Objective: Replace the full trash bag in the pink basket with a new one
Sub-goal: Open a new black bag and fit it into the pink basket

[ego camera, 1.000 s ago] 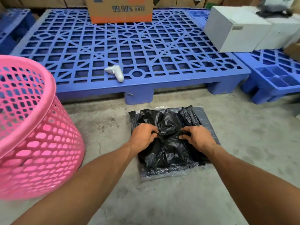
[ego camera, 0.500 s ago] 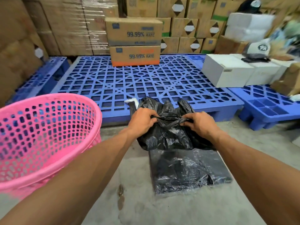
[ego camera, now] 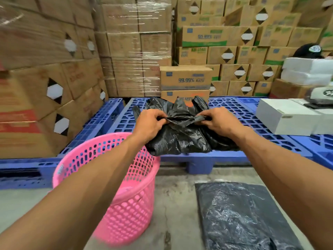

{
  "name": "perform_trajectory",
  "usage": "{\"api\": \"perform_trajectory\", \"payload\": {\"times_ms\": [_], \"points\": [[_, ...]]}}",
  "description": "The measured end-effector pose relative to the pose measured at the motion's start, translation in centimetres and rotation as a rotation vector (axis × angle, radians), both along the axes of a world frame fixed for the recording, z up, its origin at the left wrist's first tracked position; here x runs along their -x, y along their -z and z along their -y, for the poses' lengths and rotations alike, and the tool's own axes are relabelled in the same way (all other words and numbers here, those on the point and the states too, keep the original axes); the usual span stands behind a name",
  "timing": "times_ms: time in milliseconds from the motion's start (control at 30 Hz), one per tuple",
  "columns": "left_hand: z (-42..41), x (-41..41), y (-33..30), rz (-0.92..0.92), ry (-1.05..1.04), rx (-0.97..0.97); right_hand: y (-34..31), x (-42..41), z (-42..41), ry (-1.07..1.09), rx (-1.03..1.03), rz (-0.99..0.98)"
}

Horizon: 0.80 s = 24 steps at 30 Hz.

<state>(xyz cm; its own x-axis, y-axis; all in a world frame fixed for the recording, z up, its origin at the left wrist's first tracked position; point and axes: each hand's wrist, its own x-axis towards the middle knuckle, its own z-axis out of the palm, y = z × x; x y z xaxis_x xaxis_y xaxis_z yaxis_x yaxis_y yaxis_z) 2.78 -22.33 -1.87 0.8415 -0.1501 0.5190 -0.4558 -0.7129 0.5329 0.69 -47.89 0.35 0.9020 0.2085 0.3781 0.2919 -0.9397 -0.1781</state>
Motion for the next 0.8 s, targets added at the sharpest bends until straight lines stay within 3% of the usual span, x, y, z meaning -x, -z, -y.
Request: {"api": "perform_trajectory", "payload": {"times_ms": [233, 433, 667, 800], "points": [[-11.8, 3.5, -2.0, -0.095, -0.179, -0.073, -0.9, -2.4, -11.6, -0.247, 0.009, -0.035], [-20.1, 7.9, 0.4, -0.334, -0.288, -0.258, 4.7, -2.1, -20.0, -0.468, -0.049, -0.273], [-21.4, 9.9, 4.9, -0.689, -0.110, -0.504, 8.7, -2.6, -21.8, -0.492, 0.248, -0.627], [-20.3, 8.6, 4.9, -0.719, -0.132, -0.738, 7.2, -2.5, -21.6, -0.483, 0.119, -0.620]]}}
